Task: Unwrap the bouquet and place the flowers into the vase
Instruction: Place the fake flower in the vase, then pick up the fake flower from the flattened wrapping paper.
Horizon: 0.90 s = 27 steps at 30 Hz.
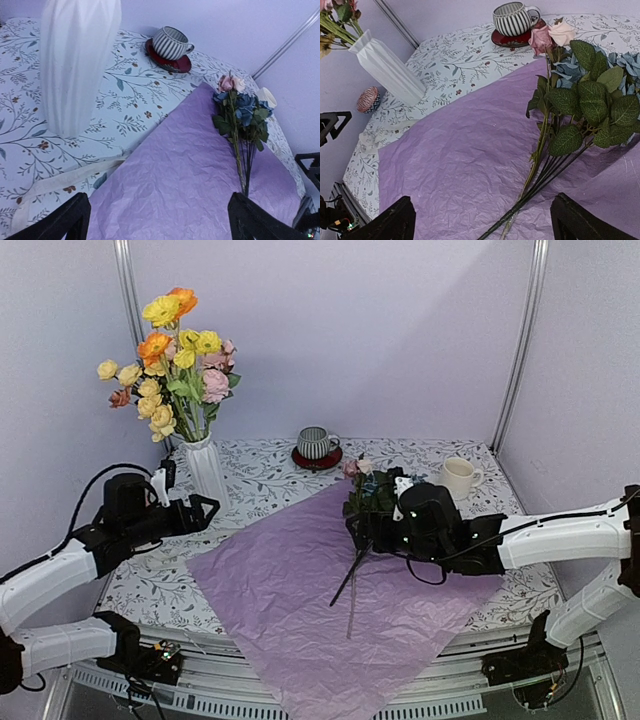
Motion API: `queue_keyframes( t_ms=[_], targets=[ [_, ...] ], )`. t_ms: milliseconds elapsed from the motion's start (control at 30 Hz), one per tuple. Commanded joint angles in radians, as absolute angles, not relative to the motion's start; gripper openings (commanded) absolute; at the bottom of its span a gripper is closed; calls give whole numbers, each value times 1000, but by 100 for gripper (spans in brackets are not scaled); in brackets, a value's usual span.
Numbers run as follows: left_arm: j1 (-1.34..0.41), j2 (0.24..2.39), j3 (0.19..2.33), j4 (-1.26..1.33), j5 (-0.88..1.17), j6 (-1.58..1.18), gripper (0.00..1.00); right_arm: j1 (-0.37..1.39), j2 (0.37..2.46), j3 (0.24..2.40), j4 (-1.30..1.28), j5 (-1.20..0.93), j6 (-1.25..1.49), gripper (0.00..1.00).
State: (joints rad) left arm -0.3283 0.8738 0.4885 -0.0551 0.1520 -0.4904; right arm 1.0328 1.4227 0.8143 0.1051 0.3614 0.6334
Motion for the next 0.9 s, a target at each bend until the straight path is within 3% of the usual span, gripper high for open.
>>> queue_keyframes(
  t_ms=[0,100,467,567,867],
  targets=[
    [-321,952,447,137,464,-500,98,1021,1478,834,-46,388,794,90],
    [-342,1024,446,209,575,-506,93,987,1480,806,-1,292,839,85],
    [-497,1008,405,349,544,-470,93,844,1603,776,147,65,993,61],
    [-547,965,385,419,601,-450,95,813,1666,791,190,-6,998,59],
    [-581,822,344,384,503,-404,96,785,1788,830,239,-6,1050,53]
  ],
)
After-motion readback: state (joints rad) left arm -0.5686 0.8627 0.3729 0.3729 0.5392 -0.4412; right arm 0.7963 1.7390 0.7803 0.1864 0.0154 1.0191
